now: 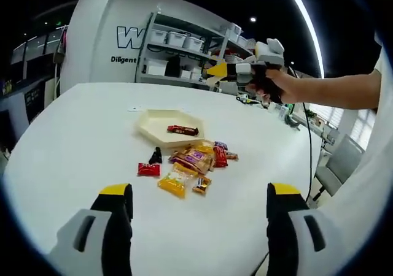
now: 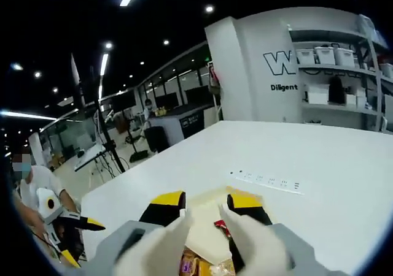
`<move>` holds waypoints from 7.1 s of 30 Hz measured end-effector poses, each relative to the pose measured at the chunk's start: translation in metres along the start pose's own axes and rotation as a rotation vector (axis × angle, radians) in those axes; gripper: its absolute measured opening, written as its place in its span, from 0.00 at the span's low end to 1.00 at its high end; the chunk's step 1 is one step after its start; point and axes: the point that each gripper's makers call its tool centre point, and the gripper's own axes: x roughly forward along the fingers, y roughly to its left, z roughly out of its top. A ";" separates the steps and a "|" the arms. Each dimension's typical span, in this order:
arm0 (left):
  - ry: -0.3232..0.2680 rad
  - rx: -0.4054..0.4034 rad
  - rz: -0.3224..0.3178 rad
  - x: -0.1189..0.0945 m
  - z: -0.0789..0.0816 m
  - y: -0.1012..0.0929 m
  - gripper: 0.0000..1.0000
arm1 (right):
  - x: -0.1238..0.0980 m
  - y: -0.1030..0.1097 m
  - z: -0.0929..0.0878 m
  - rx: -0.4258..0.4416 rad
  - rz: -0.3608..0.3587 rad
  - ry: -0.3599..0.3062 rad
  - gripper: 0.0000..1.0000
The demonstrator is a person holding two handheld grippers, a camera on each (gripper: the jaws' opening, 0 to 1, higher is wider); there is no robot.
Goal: Place the target food into the container with the food tongs after gripping and lifting it, then release it inside without dropping or visibly crushing the food.
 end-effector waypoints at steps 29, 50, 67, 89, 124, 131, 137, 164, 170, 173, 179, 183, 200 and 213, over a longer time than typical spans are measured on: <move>0.027 -0.006 -0.018 0.001 -0.011 -0.008 0.93 | -0.040 -0.026 -0.132 0.023 -0.074 0.237 0.22; 0.040 0.009 -0.025 -0.006 -0.016 -0.009 0.91 | -0.044 -0.027 -0.169 -0.038 -0.076 0.322 0.23; 0.056 0.007 -0.034 -0.007 -0.021 -0.013 0.89 | -0.042 -0.029 -0.187 -0.114 -0.091 0.346 0.24; 0.062 0.004 -0.032 -0.009 -0.023 -0.007 0.88 | -0.048 -0.039 -0.189 0.095 -0.202 0.334 0.15; 0.045 -0.001 -0.021 -0.011 -0.016 -0.005 0.88 | 0.006 -0.008 -0.020 0.085 -0.100 0.006 0.16; 0.041 0.002 -0.014 -0.010 -0.014 -0.005 0.89 | 0.014 0.001 0.000 0.058 -0.077 -0.015 0.16; 0.032 -0.017 0.003 -0.011 -0.013 -0.002 0.94 | 0.017 0.005 0.008 0.027 -0.062 -0.034 0.17; 0.035 0.001 -0.019 -0.011 -0.012 -0.006 0.93 | 0.001 -0.012 -0.006 0.015 -0.100 -0.008 0.18; 0.035 -0.002 -0.027 -0.011 -0.013 -0.009 0.93 | -0.005 -0.022 -0.017 0.019 -0.121 0.010 0.18; 0.035 -0.003 -0.027 -0.011 -0.013 -0.009 0.93 | -0.008 -0.023 -0.023 0.022 -0.128 0.021 0.18; 0.038 -0.003 -0.030 -0.012 -0.014 -0.009 0.92 | -0.011 -0.029 -0.036 0.031 -0.140 0.039 0.18; 0.038 -0.005 -0.029 -0.013 -0.014 -0.007 0.92 | -0.015 -0.032 -0.046 0.035 -0.147 0.051 0.18; 0.051 -0.002 -0.028 -0.012 -0.015 -0.005 0.91 | -0.023 -0.046 -0.088 0.057 -0.180 0.115 0.19; 0.060 -0.003 -0.011 -0.014 -0.016 -0.003 0.91 | -0.023 -0.061 -0.121 0.033 -0.176 0.206 0.20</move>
